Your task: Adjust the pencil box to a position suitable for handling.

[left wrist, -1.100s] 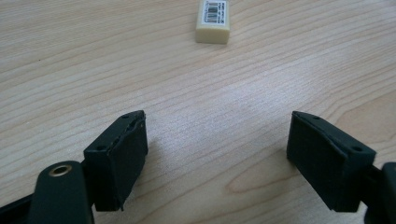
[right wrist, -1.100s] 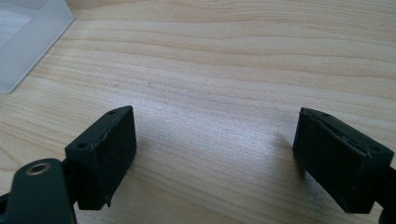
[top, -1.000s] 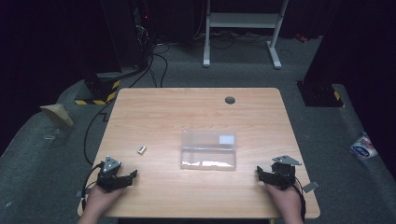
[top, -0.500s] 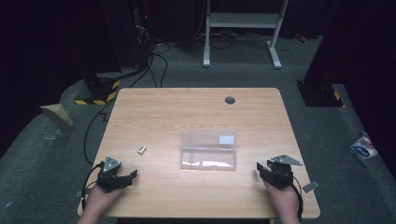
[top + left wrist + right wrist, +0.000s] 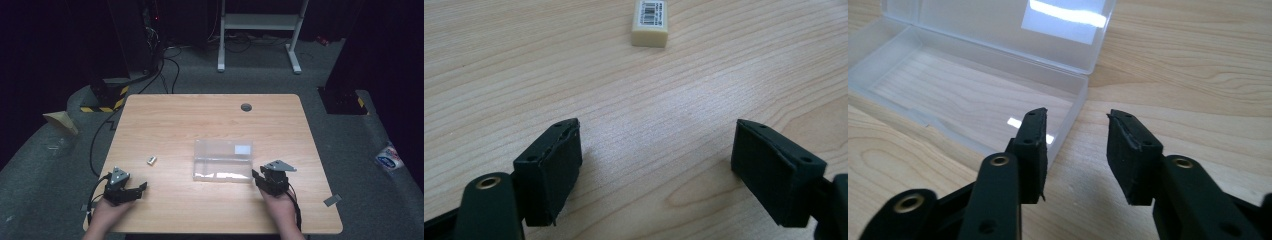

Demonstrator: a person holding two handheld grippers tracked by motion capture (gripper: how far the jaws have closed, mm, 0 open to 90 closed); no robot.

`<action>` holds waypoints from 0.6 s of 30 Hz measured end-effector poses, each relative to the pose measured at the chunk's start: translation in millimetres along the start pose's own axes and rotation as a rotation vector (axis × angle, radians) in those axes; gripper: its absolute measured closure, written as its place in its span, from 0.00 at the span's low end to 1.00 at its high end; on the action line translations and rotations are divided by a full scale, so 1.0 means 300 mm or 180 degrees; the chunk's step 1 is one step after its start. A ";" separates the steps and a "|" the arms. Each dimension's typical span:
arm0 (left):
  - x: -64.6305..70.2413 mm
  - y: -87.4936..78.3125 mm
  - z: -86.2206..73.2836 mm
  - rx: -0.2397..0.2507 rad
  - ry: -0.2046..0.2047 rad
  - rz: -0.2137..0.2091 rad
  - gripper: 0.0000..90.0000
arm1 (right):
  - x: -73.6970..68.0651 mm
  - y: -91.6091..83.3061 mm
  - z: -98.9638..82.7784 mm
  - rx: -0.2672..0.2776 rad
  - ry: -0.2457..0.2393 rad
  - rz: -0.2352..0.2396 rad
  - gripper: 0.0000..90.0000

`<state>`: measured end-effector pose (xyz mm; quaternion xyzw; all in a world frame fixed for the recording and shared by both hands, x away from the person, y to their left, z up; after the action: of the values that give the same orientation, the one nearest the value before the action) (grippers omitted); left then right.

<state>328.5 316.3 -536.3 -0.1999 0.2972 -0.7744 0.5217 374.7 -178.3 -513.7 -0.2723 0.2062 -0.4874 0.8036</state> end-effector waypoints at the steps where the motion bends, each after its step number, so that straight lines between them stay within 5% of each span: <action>1: 0.000 0.000 0.000 -0.0003 0.0001 0.0002 0.23 | -0.002 0.008 0.001 -0.0021 -0.0005 -0.0003 0.70; 8: 0.000 0.000 0.001 -0.0005 0.0006 0.0001 0.23 | -0.032 0.056 0.008 -0.0157 -0.0049 0.0006 0.81; 18: 0.000 0.000 0.001 -0.0005 0.0006 0.0000 0.23 | -0.111 0.083 0.028 -0.0142 -0.0192 0.0050 0.81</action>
<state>328.7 316.3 -536.2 -0.1996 0.2983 -0.7743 0.5213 381.9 -136.9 -521.0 -0.3031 0.1948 -0.4680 0.8070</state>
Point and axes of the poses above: each handheld gripper's, and its own axes: y roughly forward along the jaws, z roughly out of its top, x roughly to its right, the point moved 1 cm from there along y, roughly forward along the jaws
